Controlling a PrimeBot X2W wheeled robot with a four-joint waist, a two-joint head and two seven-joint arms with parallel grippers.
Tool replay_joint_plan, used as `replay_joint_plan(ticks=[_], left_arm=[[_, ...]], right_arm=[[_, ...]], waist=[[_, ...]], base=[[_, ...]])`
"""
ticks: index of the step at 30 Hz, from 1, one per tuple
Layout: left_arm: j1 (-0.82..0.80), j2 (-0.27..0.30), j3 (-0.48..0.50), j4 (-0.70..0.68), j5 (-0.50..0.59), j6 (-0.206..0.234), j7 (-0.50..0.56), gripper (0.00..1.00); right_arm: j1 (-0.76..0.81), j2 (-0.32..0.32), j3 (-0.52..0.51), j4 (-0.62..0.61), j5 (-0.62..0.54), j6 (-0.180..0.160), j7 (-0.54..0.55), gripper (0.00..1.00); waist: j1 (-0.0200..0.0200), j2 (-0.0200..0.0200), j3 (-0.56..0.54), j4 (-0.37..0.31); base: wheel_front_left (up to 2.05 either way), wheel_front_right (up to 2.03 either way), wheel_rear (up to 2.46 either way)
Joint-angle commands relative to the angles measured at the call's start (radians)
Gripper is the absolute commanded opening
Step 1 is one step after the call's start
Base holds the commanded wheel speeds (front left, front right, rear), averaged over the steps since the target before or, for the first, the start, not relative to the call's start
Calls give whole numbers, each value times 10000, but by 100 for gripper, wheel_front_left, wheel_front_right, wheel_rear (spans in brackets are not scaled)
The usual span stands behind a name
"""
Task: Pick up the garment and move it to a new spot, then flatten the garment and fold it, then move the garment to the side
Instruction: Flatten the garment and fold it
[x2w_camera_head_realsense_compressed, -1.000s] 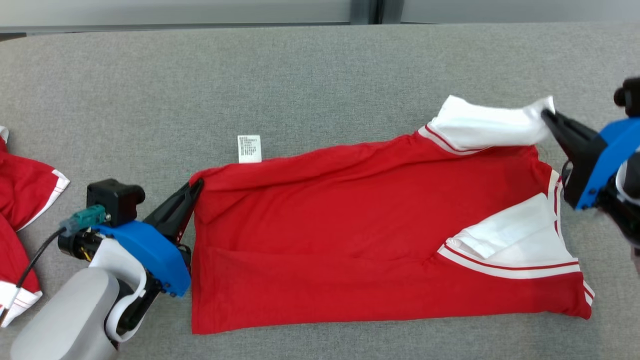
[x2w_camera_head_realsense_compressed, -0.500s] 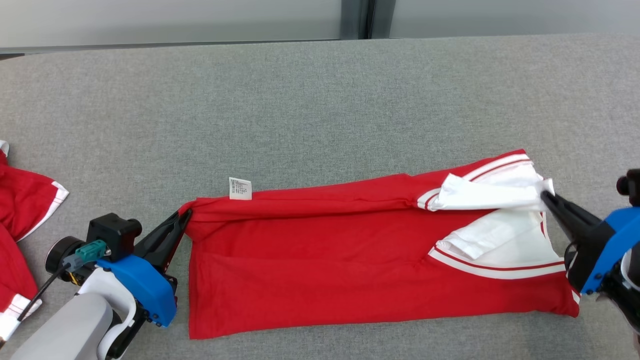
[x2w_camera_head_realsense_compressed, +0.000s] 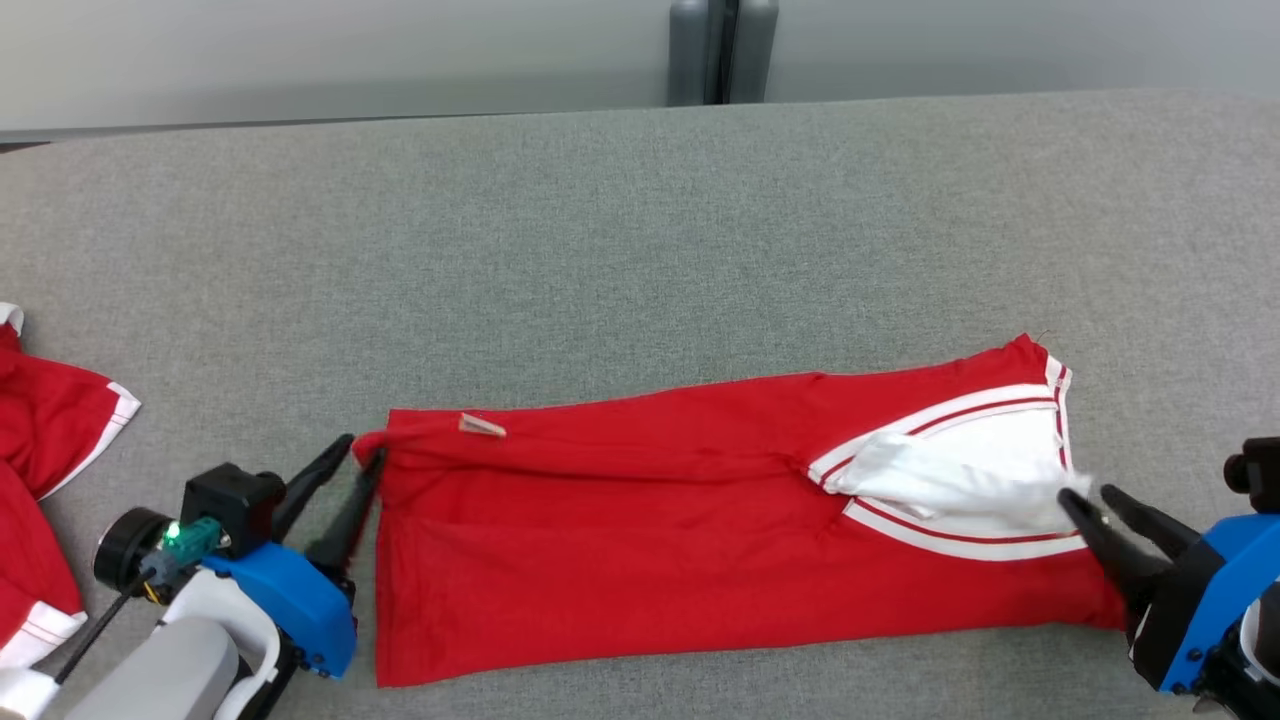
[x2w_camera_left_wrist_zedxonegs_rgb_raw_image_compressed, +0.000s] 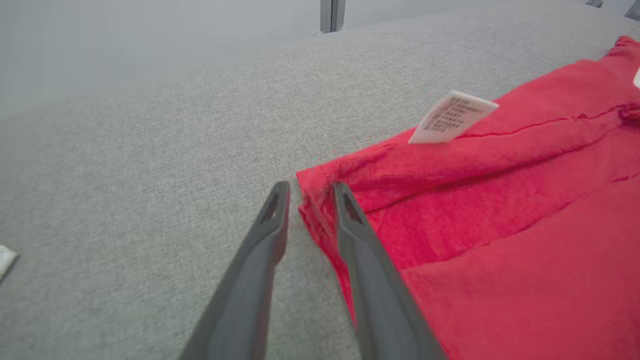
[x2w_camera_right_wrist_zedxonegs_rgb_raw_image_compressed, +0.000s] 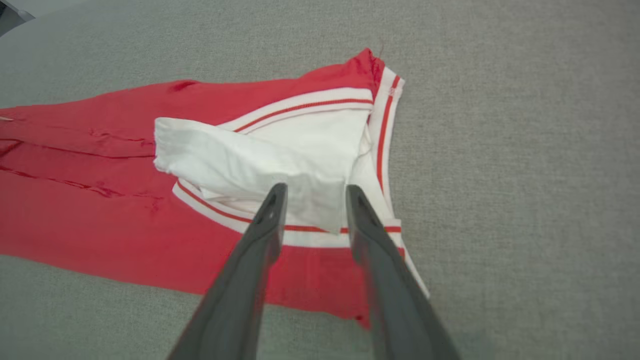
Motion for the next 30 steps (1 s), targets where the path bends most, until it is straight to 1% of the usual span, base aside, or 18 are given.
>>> replay_joint_plan(ticks=[1, 5, 9, 12, 16, 20, 23, 27, 30], left_arm=[[191, -63, 60, 27, -6, 134, -118, 100], [562, -298, 396, -58, -215, 466, -420, 100], [1006, -620, 1077, -387, -269, 839, -596, 100], [1431, -927, 2069, -1143, 57, 1223, -611, 100], [2143, -1402, 3425, -2022, 809, 1370, -608, 100], [2569, -1923, 4417, -2309, 1363, 1197, -610, 100], [2744, -2323, 4883, -2288, 1656, 1091, -613, 100], [2738, -2587, 5366, -1939, 1924, 826, -612, 100], [2717, -2692, 5526, -1707, 2110, 638, -614, 100]], right_arm=[[232, 94, -74, -120, -106, 1, 66, 100], [642, 199, -169, -219, -257, 1, 144, 100], [975, 342, -391, -312, -393, 1, -43, 100], [1181, 479, -632, -320, -522, 1, -337, 100], [1138, 696, -1071, -244, -800, 1, -896, 100], [811, 927, -1471, 122, -1023, 1, -1437, 100], [545, 1084, -1623, 640, -1096, 1, -1710, 100], [-68, 1391, -1847, 1539, -1249, 1, -2128, 100], [-538, 1510, -1805, 2421, -1387, 1, -2253, 100]], waist=[[1, -1, -88, -8], [1, -1, -332, 59], [1, -1, -603, 162], [1, -1, -832, 233], [1, -1, -1049, 313], [1, -1, -1197, 389], [1, -1, -1275, 441], [1, -1, -1308, 441], [1, -1, -1280, 451]], base=[[0, 0, 0], [0, 0, 0], [0, 0, 0], [0, 0, 0], [0, 0, 0], [0, 0, 0], [0, 0, 0], [0, 0, 0], [0, 0, 0]])
